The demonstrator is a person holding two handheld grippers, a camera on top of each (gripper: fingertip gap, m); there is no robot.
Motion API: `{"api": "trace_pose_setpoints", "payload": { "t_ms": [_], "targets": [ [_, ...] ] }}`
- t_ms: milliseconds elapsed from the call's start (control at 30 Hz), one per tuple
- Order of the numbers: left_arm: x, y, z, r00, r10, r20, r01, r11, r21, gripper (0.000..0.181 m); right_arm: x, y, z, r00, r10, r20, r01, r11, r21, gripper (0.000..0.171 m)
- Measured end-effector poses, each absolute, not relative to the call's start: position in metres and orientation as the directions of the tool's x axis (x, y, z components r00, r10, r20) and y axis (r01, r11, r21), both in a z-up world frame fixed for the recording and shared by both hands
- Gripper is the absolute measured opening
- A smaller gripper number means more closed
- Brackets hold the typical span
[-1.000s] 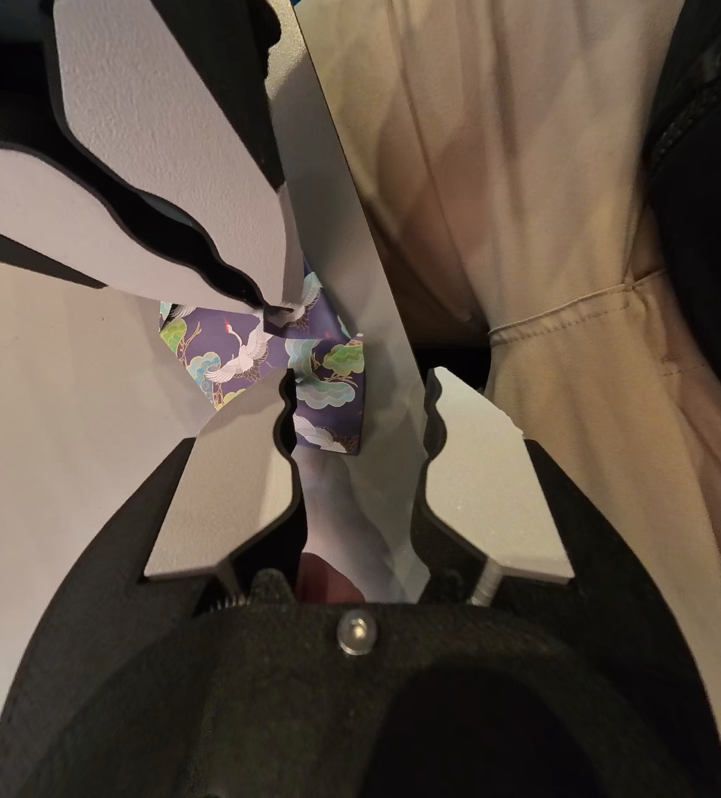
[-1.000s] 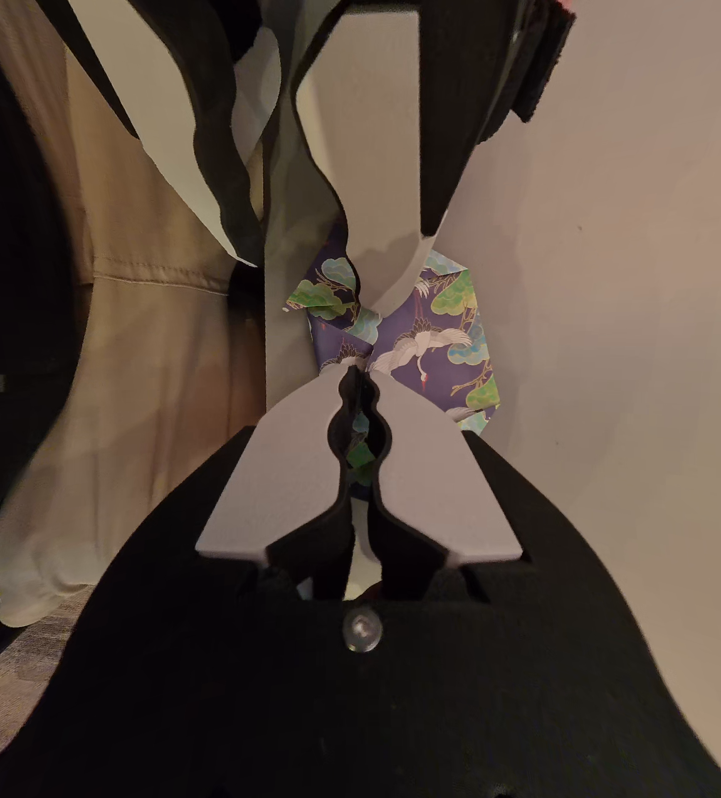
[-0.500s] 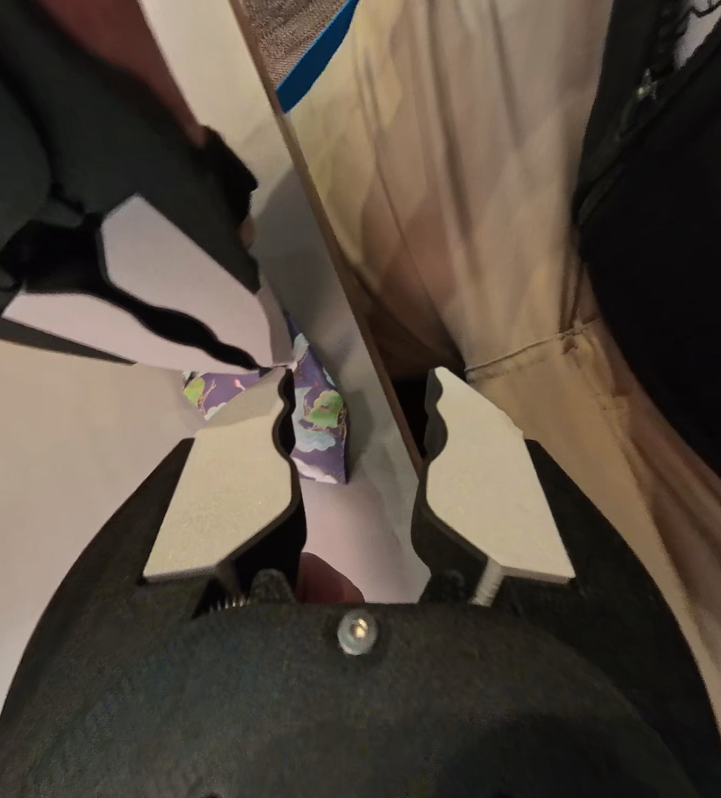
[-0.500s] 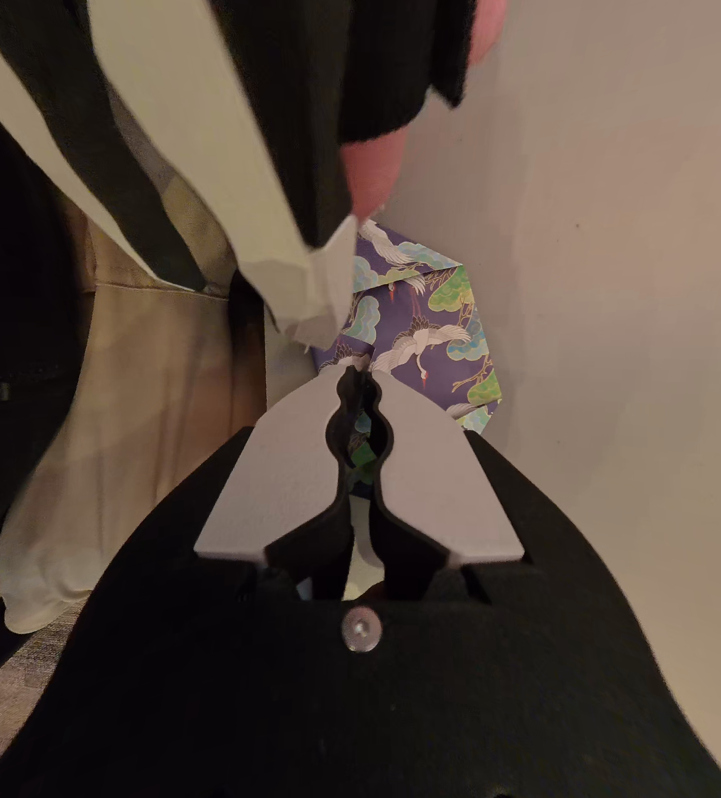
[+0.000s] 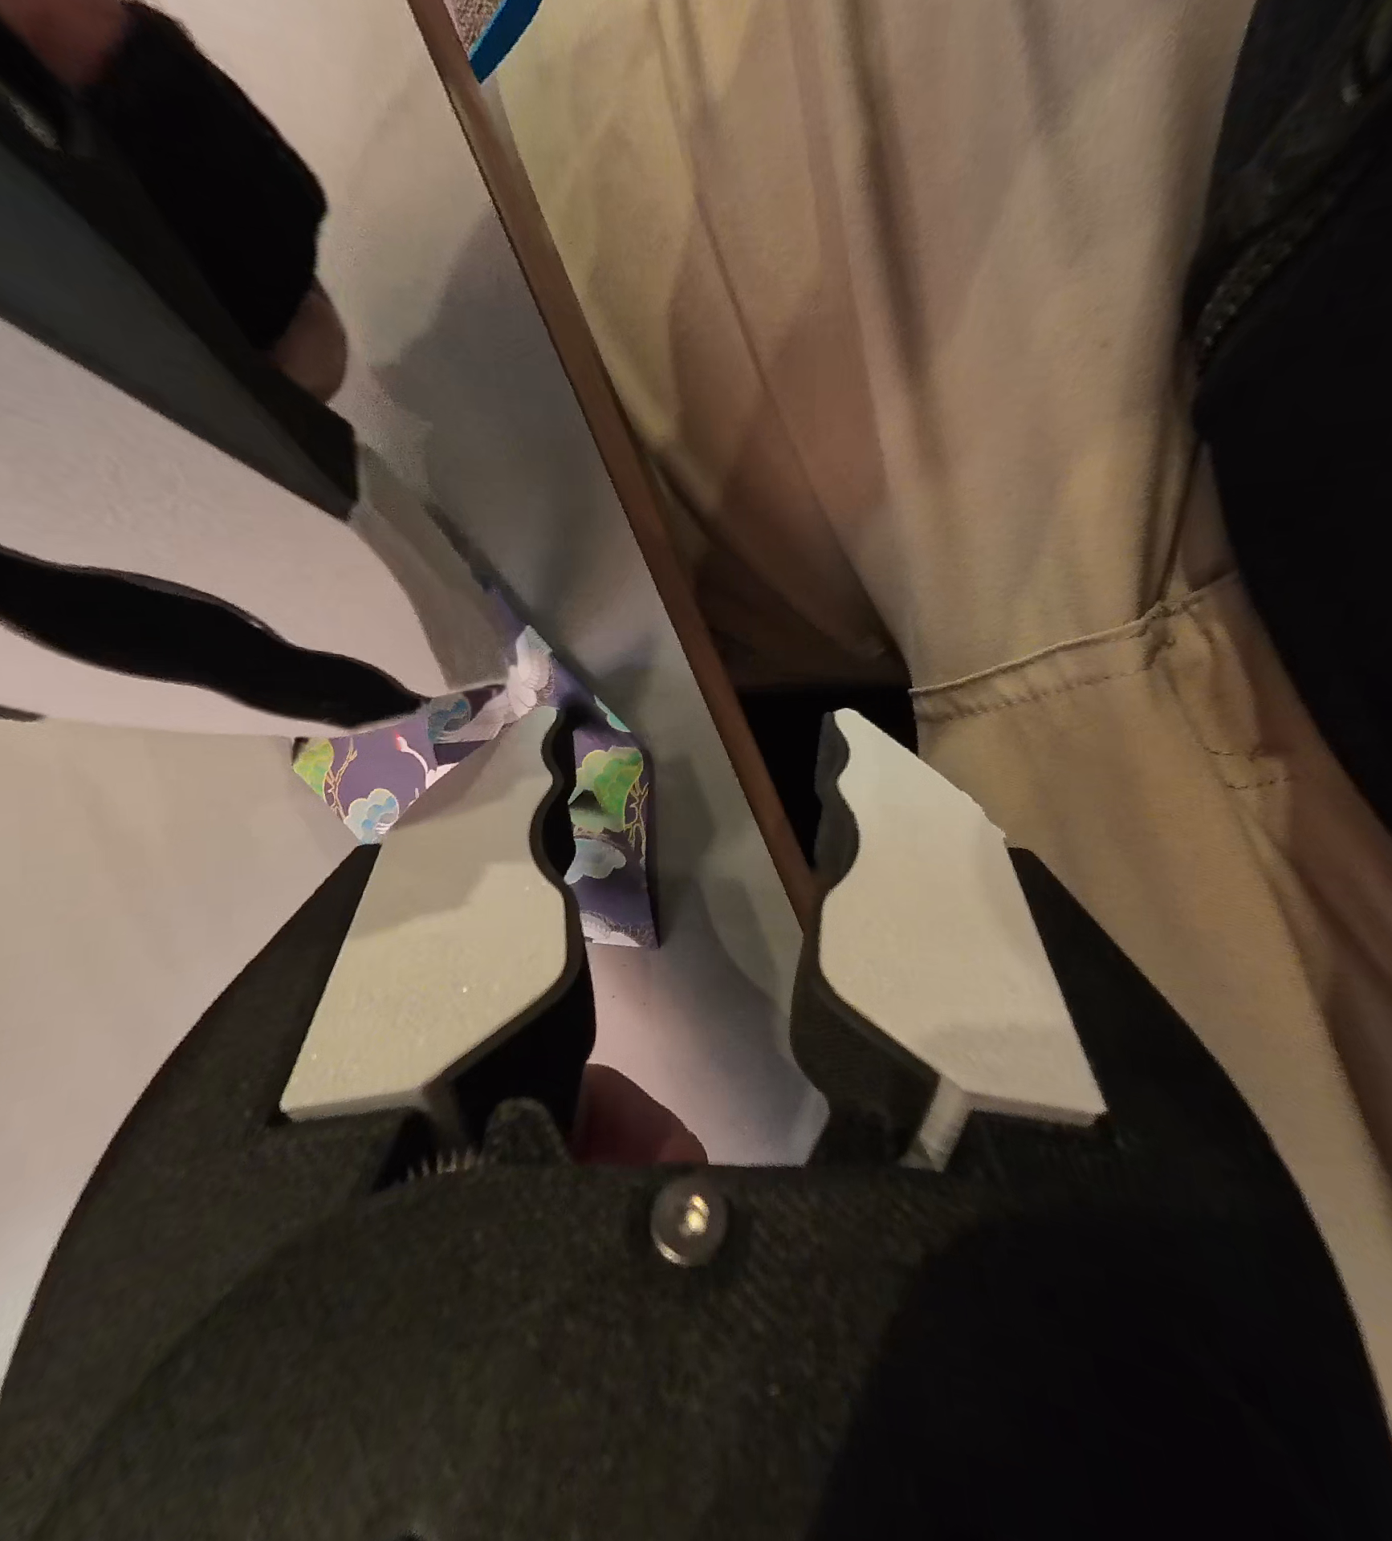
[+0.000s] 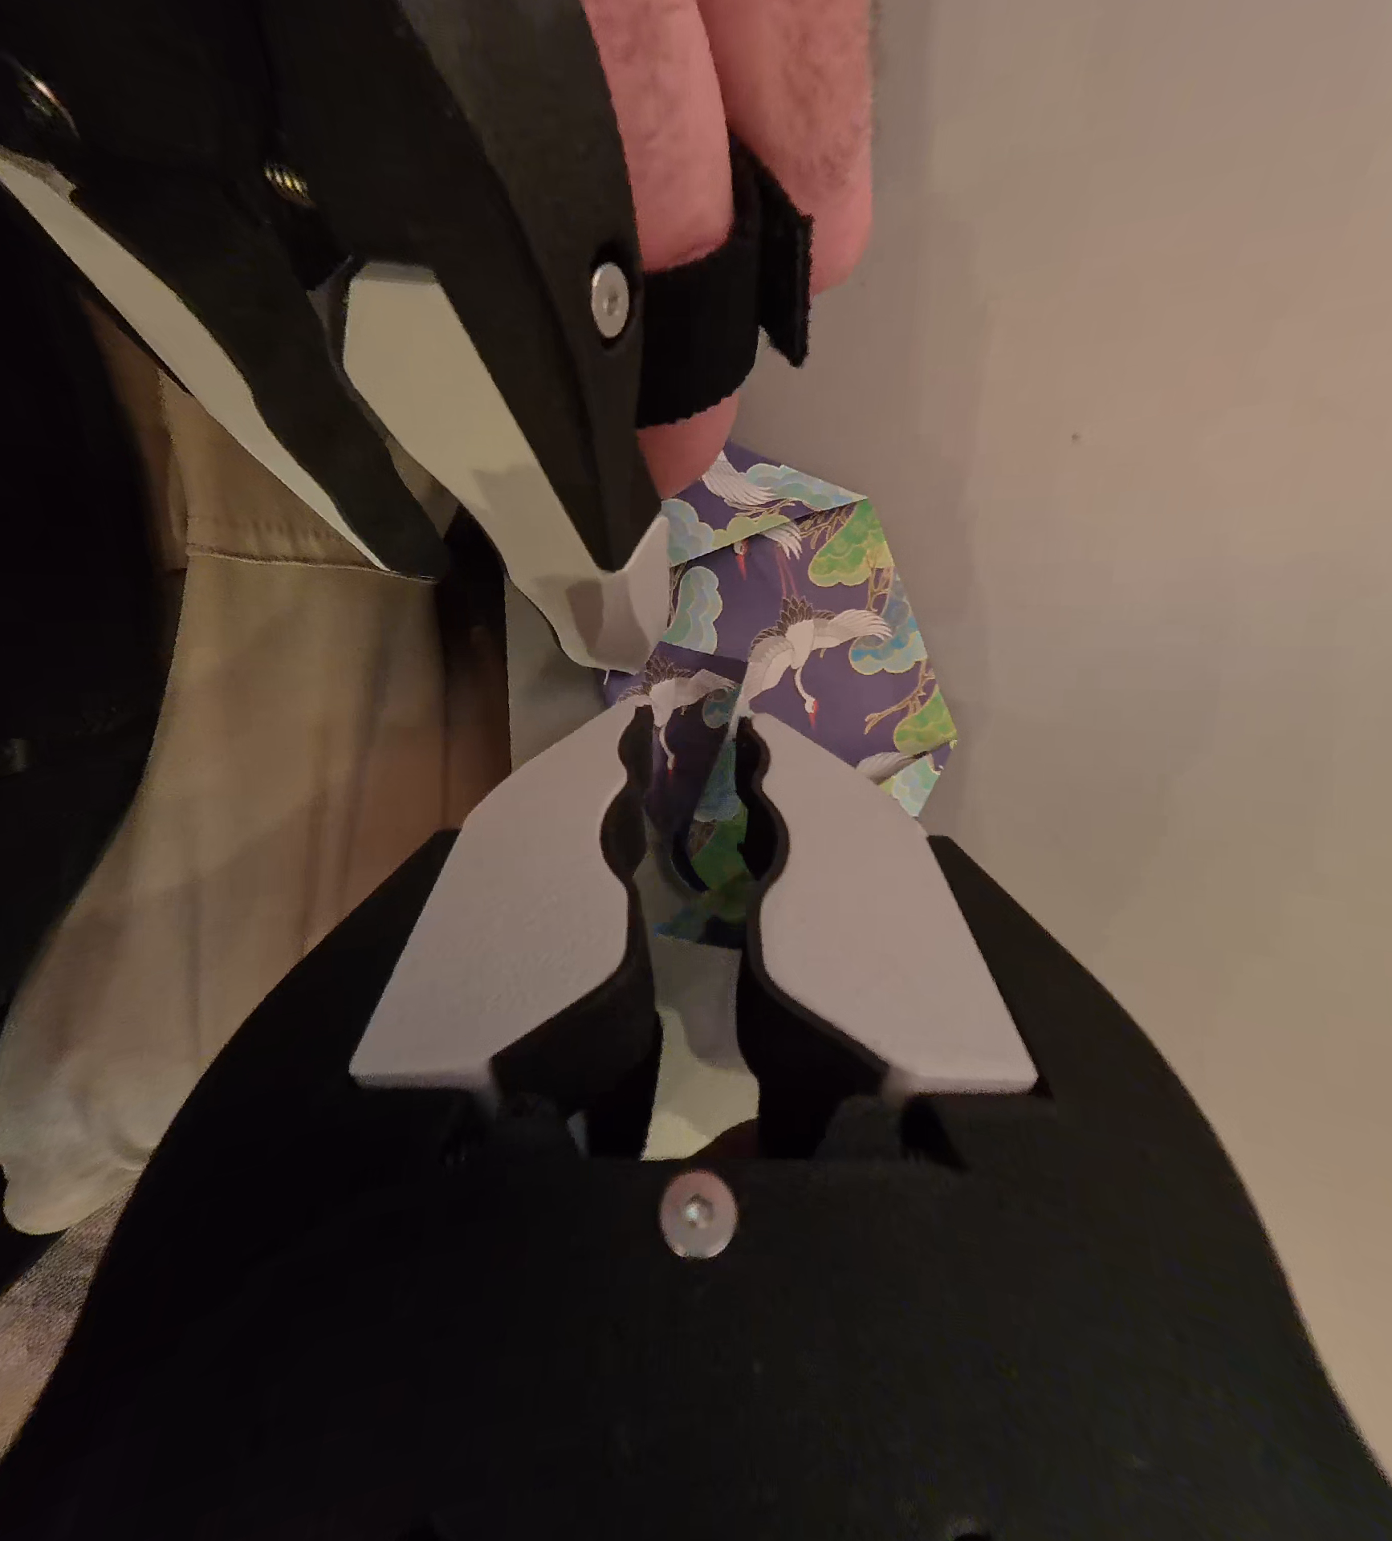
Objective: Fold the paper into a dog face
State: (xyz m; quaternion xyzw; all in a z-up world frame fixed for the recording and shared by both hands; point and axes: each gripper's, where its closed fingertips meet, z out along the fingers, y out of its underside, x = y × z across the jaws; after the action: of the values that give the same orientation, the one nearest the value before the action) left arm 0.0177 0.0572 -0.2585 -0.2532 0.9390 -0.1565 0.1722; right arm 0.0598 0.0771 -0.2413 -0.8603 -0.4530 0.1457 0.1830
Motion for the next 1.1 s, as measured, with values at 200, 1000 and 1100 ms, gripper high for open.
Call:
{"api": "trace_pose_setpoints", "payload": {
  "t_ms": [200,1000,1100],
  "targets": [
    [0.017,0.057,-0.259,-0.816,-0.521,-0.250,-0.416,0.830,-0.371,0.056,0.062,0.075,-0.240,0.532,0.845,-0.051,0.745,-0.495,-0.447,0.011],
    [0.015,0.060,-0.260,-0.801,-0.527,-0.284,-0.430,0.837,-0.339,0.055,0.057,0.071,-0.250,0.484,0.875,-0.005,0.791,-0.440,-0.424,0.005],
    [0.012,0.073,-0.256,-0.780,-0.556,-0.287,-0.464,0.822,-0.330,0.055,0.058,0.071,-0.250,0.483,0.876,0.012,0.798,-0.434,-0.418,0.003]
  ]
}}
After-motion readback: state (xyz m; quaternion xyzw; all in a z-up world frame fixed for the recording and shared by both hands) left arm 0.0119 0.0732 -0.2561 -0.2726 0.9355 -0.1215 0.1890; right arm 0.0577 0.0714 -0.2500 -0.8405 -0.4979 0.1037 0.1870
